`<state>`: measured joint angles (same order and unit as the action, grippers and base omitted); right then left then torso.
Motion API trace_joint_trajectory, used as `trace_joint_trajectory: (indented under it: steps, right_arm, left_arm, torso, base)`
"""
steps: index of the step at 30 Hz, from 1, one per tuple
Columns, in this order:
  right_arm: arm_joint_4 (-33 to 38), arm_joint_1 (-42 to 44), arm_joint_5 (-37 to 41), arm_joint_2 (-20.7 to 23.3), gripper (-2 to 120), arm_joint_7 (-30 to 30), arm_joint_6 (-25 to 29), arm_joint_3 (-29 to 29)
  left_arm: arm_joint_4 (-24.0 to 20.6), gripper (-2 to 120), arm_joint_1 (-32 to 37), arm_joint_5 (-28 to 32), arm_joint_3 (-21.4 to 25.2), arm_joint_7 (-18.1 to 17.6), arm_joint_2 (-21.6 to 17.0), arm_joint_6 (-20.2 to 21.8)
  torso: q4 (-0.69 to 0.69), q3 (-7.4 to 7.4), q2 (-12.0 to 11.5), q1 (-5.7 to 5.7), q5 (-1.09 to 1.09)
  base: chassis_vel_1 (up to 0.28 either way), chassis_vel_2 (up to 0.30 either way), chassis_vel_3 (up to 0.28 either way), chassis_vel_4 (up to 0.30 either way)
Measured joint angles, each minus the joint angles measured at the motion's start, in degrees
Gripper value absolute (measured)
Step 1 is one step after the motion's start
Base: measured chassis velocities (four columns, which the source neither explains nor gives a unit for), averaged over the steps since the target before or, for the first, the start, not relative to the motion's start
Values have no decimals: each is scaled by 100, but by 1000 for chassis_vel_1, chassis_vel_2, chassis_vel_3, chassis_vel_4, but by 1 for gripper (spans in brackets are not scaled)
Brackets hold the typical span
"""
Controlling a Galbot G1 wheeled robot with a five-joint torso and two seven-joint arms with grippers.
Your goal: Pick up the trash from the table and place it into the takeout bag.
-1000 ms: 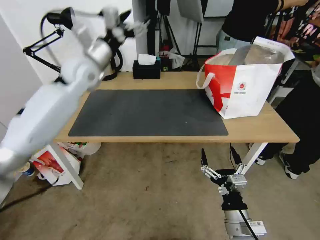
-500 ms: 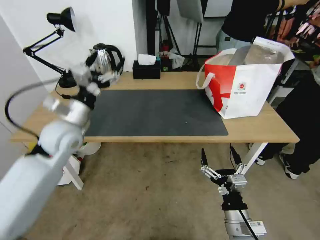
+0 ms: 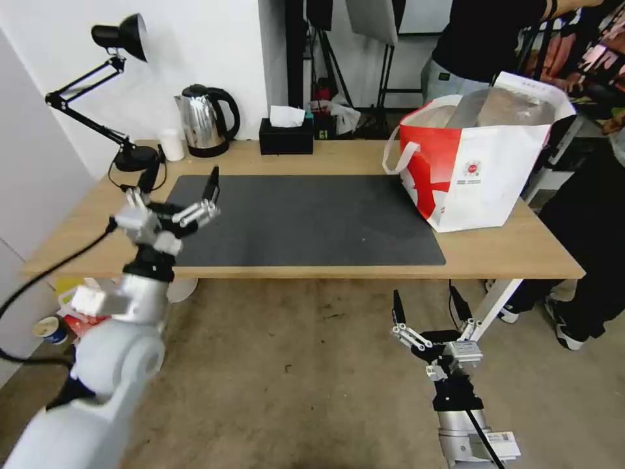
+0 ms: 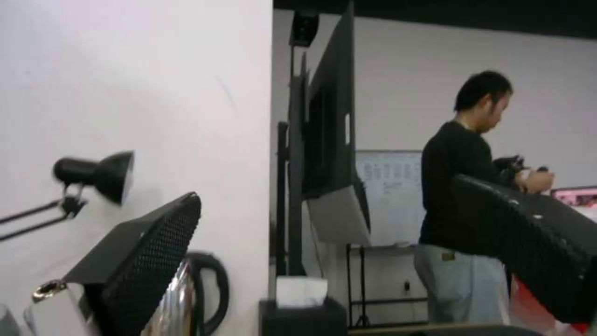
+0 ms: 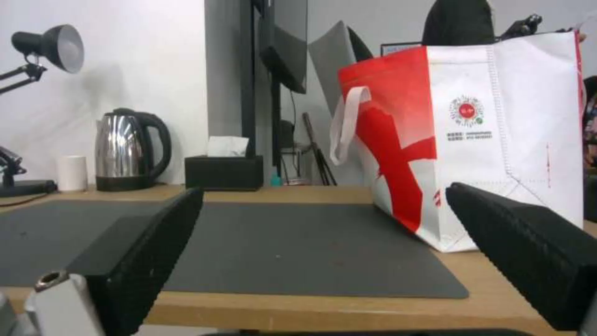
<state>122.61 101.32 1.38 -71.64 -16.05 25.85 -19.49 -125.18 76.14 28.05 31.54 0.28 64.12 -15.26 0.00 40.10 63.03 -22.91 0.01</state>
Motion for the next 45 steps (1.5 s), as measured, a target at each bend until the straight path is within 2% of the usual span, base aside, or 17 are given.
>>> trace_joint_trajectory:
  steps: [1, 2, 6, 8, 11, 21, 29, 34, 45]
  right_arm:
    - [0, 0, 0, 0, 100, 0, 0, 0]
    - [0, 0, 0, 0, 100, 0, 0, 0]
    - [0, 0, 0, 0, 100, 0, 0, 0]
    - [0, 0, 0, 0, 100, 0, 0, 0]
    - [0, 0, 0, 0, 100, 0, 0, 0]
    - [0, 0, 0, 0, 100, 0, 0, 0]
    - [0, 0, 0, 0, 100, 0, 0, 0]
    - [0, 0, 0, 0, 100, 0, 0, 0]
    - [0, 0, 0, 0, 100, 0, 0, 0]
  left_arm:
    - [-95, 100, 183, -39, 34, 0, 175, 0]
    - [-95, 100, 183, -39, 34, 0, 175, 0]
    - [-159, 100, 709, -328, 56, 77, 564, -151]
    - [-129, 100, 975, -625, 49, 158, 795, -261]
    - [-55, 100, 1158, -807, 9, 199, 907, -330]
    - [5, 100, 1418, -923, 22, 150, 966, -382]
    - [54, 100, 1738, -1093, 8, -84, 1100, -375]
    - [69, 100, 2083, -1519, -48, -220, 1217, -390]
    - [48, 100, 2508, -1940, -159, -394, 1467, -532]
  torso:
    - [-1, 0, 0, 0, 1]
    - [-1, 0, 0, 0, 1]
    - [0, 0, 0, -1, 0]
    - [-1, 0, 0, -1, 1]
    - [0, 0, 0, -1, -1]
    - [0, 0, 0, -1, 0]
    - [-1, 0, 0, -1, -1]
    - [0, 0, 0, -1, 0]
    - [0, 0, -1, -1, 0]
  base:
    - [0, 0, 0, 0]
    - [0, 0, 0, 0]
    - [0, 0, 0, 0]
    - [0, 0, 0, 0]
    - [0, 0, 0, 0]
    - [0, 0, 0, 0]
    - [0, 0, 0, 0]
    - [0, 0, 0, 0]
    - [0, 0, 0, 0]
